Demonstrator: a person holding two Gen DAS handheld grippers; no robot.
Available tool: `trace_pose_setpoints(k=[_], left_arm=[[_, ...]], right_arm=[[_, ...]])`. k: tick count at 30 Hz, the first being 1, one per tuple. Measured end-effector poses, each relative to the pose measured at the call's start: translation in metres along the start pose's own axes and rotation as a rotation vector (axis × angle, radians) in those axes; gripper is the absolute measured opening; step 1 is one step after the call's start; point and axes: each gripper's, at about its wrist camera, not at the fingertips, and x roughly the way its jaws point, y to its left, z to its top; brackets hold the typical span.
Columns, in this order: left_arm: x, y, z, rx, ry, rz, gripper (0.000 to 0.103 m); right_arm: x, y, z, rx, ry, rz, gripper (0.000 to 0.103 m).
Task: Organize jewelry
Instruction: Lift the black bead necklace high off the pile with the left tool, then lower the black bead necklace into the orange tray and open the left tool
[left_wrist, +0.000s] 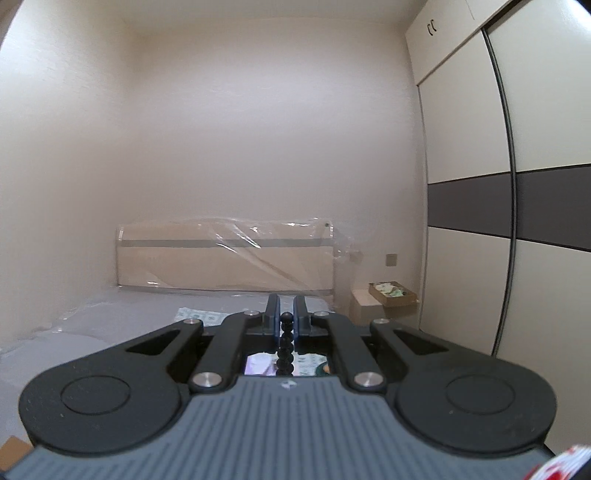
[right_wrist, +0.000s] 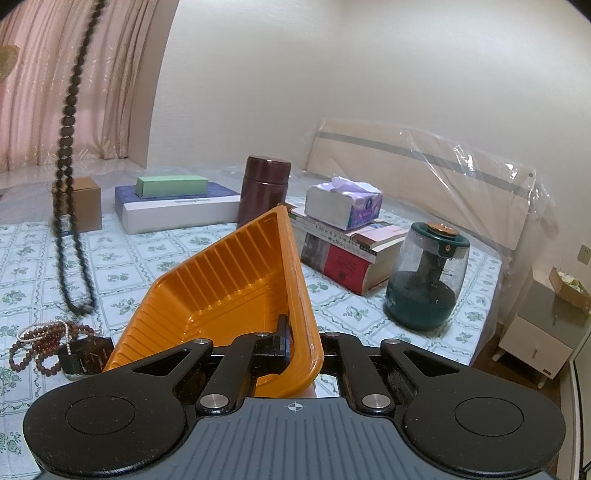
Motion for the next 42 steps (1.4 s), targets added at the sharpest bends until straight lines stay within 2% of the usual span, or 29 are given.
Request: trace_pose_setpoints(k=[4, 9, 20, 31, 40, 42], left_arm=[[0.023, -0.009, -0.006, -0.011, 0.032, -0.024, 0.005], [0.055, -0.020, -0.031, -0.007, 0.115, -0.032, 0.005], [0.108, -0.016, -0.119, -0.040, 0.344, -0.039, 0.005], [0.150, -0.012, -0.194, -0.083, 0.528, -0.063, 0.005], [0.160, -0.010, -0.223, -0.102, 0.602, -0.045, 0.007], [0.157, -0.006, -0.224, -0.115, 0.604, -0.033, 0.017]], right_arm=[[0.000, 0.000, -0.001, -0.001, -0.002, 0.002, 0.006], [0.001, -0.001, -0.002, 0.006, -0.003, 0.003, 0.006], [0.001, -0.001, -0.003, 0.012, -0.001, 0.004, 0.006], [0.002, -0.004, -0.005, 0.026, 0.008, 0.005, 0.006], [0.001, -0.006, -0.007, 0.029, 0.010, 0.004, 0.006], [0.001, -0.006, -0.008, 0.031, 0.011, 0.003, 0.006]])
